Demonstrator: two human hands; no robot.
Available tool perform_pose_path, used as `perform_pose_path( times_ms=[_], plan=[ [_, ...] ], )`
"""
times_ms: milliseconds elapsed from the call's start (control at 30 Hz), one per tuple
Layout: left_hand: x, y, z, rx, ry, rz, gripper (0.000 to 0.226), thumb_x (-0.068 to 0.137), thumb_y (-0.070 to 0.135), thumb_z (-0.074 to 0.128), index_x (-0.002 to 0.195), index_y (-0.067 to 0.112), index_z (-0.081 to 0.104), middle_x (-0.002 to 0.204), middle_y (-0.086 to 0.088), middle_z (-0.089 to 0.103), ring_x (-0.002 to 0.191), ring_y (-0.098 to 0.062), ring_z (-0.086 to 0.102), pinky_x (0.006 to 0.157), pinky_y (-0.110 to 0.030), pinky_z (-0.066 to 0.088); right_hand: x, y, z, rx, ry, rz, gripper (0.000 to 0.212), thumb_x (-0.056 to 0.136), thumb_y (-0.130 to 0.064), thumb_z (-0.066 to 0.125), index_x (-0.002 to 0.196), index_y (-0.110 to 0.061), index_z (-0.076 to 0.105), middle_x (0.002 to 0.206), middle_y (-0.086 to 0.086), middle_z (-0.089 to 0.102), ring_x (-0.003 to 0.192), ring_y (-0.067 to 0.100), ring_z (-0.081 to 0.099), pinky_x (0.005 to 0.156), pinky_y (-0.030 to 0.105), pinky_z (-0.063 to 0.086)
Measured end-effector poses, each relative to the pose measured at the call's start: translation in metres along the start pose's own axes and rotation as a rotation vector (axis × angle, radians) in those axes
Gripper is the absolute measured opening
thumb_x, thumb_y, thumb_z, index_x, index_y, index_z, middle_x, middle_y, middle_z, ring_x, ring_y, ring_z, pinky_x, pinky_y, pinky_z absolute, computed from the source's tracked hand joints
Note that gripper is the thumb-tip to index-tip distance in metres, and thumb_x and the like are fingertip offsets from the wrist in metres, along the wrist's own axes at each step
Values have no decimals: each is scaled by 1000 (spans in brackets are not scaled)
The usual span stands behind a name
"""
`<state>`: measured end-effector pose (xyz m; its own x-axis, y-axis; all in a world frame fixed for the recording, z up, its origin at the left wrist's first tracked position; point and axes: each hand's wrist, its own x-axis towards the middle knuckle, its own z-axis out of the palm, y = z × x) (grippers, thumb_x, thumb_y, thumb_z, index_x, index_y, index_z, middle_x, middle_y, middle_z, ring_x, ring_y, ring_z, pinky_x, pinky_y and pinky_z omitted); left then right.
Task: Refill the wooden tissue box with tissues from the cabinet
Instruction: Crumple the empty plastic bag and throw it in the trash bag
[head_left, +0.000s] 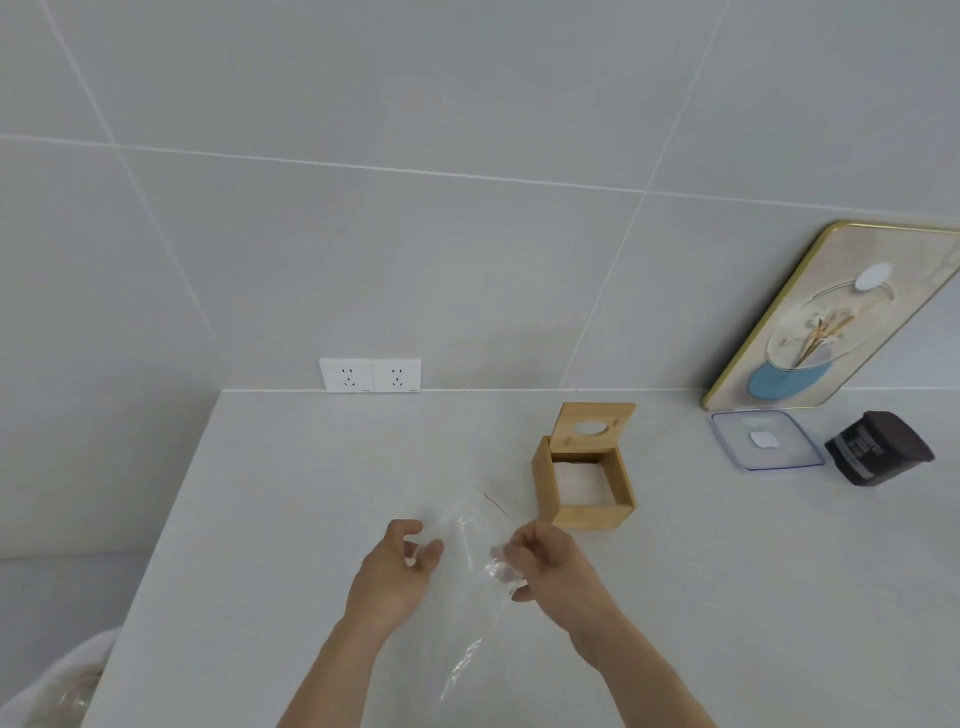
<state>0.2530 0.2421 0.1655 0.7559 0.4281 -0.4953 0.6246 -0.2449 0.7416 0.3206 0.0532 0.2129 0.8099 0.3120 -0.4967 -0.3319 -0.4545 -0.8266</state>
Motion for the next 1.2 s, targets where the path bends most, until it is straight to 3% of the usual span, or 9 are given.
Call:
perform_pose_path(
  times_ms=[133, 300, 400, 533, 633, 800, 1033, 1133, 1200],
  plan=[
    [-5, 14, -21, -233, 42, 39, 17, 98, 26, 57, 89, 14, 66, 82, 1, 63, 62, -20, 59, 68, -35, 51, -10, -37, -10, -21, 35, -103, 7, 98, -17, 64, 95, -10, 66, 92, 0, 83, 86, 15, 76, 72, 30, 61],
    [-22, 36, -39, -266, 70, 170, 22, 101, 20, 49, 85, 15, 63, 78, 8, 61, 66, -14, 48, 59, -26, 39, -22, -63, -23, 138, 198, -164, 9, 98, -11, 66, 103, -5, 71, 76, 4, 81, 71, 16, 76, 66, 33, 64],
    [-32, 47, -42, -350, 99, 186, 22, 100, 22, 51, 84, 19, 66, 78, 6, 63, 64, -16, 50, 62, -29, 41, -24, -68, -22, 437, 274, -111, 25, 98, -24, 68, 116, -7, 68, 92, 15, 81, 79, 26, 78, 66, 39, 64],
    [-44, 60, -39, -563, 175, 152, 16, 100, 21, 52, 91, 15, 64, 83, 1, 65, 58, -19, 49, 62, -32, 40, -40, -65, -8, 486, 68, 98, 53, 86, -53, 73, 117, -10, 70, 108, 17, 80, 96, 34, 78, 75, 44, 65],
    [-53, 71, -34, -618, 161, 160, 17, 100, 25, 55, 96, 10, 62, 88, -3, 69, 61, -18, 56, 62, -32, 46, -50, -61, 4, 402, -7, 97, 41, 91, -38, 74, 115, -5, 72, 103, 15, 82, 93, 33, 80, 86, 48, 63],
    [-64, 81, -29, -555, 60, 106, 37, 99, 38, 57, 83, 6, 66, 85, -6, 72, 64, -21, 57, 63, -31, 48, -50, -67, -4, 434, 55, 34, 27, 99, -27, 65, 105, -4, 77, 105, 18, 80, 82, 27, 78, 79, 41, 61],
    [-81, 102, -16, -631, 223, 190, 34, 94, 42, 65, 74, 17, 77, 104, 10, 70, 100, -12, 65, 88, -32, 46, -49, -68, -36, 502, 146, -38, 28, 96, -33, 69, 91, -7, 79, 86, 6, 75, 80, 23, 72, 75, 34, 54],
    [-89, 109, -10, -434, 295, 417, 15, 89, 39, 73, 80, 29, 80, 148, 29, 41, 142, 1, 35, 114, -35, 33, -46, -68, -47, 521, 181, -29, 29, 94, -36, 71, 83, -12, 81, 96, 11, 79, 90, 33, 72, 84, 39, 54],
    [-90, 113, -5, -204, 317, 595, 7, 83, 42, 78, 82, 35, 79, 162, 29, 26, 152, 5, 11, 120, -34, 20, -44, -67, -59, 469, 148, -38, 31, 91, -45, 71, 89, -16, 85, 109, 10, 81, 107, 37, 71, 104, 43, 53]
  ],
)
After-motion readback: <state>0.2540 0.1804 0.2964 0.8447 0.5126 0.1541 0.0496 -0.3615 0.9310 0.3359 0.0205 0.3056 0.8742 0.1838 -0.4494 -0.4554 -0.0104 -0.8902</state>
